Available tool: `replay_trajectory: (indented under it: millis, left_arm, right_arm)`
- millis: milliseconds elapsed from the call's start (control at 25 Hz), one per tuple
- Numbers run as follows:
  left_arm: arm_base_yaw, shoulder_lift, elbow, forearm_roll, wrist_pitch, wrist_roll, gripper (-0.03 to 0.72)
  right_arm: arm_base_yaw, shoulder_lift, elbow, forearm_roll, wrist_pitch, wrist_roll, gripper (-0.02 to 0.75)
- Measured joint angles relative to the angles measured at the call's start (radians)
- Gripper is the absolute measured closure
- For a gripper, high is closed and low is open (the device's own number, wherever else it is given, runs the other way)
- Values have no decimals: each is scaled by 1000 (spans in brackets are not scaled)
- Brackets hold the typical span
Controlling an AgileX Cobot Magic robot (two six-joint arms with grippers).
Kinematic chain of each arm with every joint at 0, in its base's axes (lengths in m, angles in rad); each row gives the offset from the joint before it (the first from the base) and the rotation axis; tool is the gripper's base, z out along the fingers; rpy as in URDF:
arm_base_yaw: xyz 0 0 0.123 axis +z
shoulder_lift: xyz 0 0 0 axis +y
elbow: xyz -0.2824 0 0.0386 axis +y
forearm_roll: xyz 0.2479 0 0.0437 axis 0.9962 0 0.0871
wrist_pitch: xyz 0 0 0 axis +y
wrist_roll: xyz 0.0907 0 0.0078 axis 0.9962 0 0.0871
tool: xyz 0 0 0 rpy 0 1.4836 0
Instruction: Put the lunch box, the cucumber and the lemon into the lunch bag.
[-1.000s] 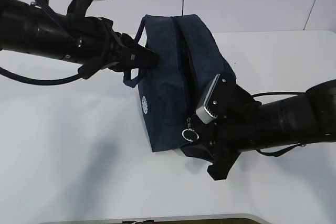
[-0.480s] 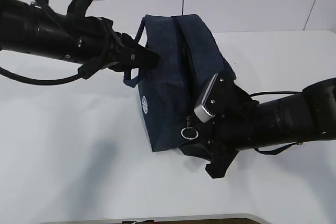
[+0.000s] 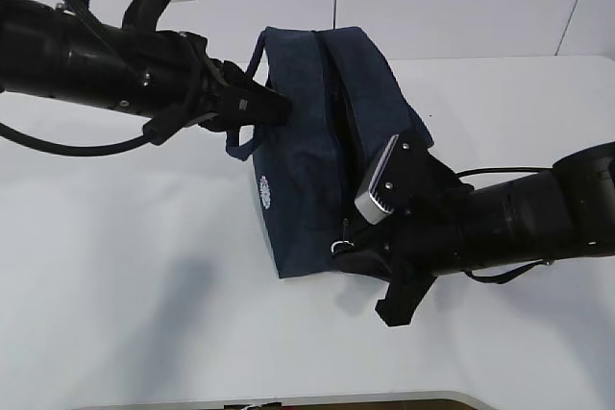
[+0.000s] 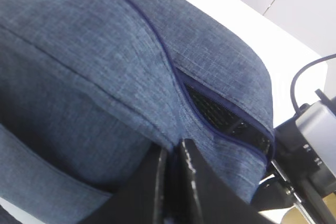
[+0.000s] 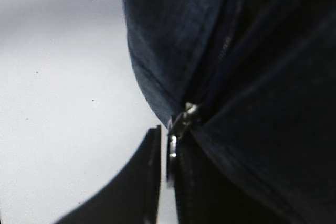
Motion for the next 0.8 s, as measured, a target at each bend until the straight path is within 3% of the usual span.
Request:
replay_trajectory:
  millis: [80,400,640,800]
  left_arm:
    - [0,0,0,0,2,0,687]
    - [0,0,0,0,2,0,687]
    - [0,0,0,0,2,0,687]
    - [0,0,0,0,0,0,687]
  right_arm:
    - [0,0,0,0,0,0,733]
    - [0,0,0,0,-8,10,733]
    - [0,-23,0,-15,-61,152,733]
    - [0,-61,0,-83,-67,210,733]
